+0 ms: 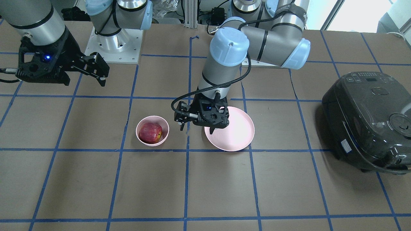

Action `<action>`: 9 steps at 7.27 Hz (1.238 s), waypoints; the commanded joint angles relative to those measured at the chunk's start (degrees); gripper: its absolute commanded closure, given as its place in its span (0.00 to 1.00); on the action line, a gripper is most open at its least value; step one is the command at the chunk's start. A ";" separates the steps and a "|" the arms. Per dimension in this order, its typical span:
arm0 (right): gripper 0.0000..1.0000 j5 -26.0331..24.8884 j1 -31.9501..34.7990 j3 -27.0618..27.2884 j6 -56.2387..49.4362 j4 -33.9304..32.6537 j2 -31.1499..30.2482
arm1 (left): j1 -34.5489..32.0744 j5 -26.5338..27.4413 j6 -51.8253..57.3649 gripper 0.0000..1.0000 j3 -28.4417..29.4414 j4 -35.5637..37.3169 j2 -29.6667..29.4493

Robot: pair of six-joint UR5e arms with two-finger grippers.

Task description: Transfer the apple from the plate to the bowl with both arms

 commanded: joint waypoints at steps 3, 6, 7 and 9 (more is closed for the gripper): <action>0.00 -0.16 0.23 0.38 0.46 0.41 -0.97 | 11.36 7.41 11.11 0.00 10.83 -29.21 10.93; 0.00 -1.73 0.23 0.47 0.37 0.33 -0.97 | 13.39 7.60 11.05 0.00 17.04 -37.38 12.88; 0.00 -1.66 0.23 0.47 0.37 0.15 -0.97 | 13.74 7.51 11.05 0.00 17.03 -37.12 12.45; 0.00 -1.83 0.23 0.29 0.37 0.24 -0.88 | 15.40 6.64 11.05 0.00 17.82 -38.34 13.93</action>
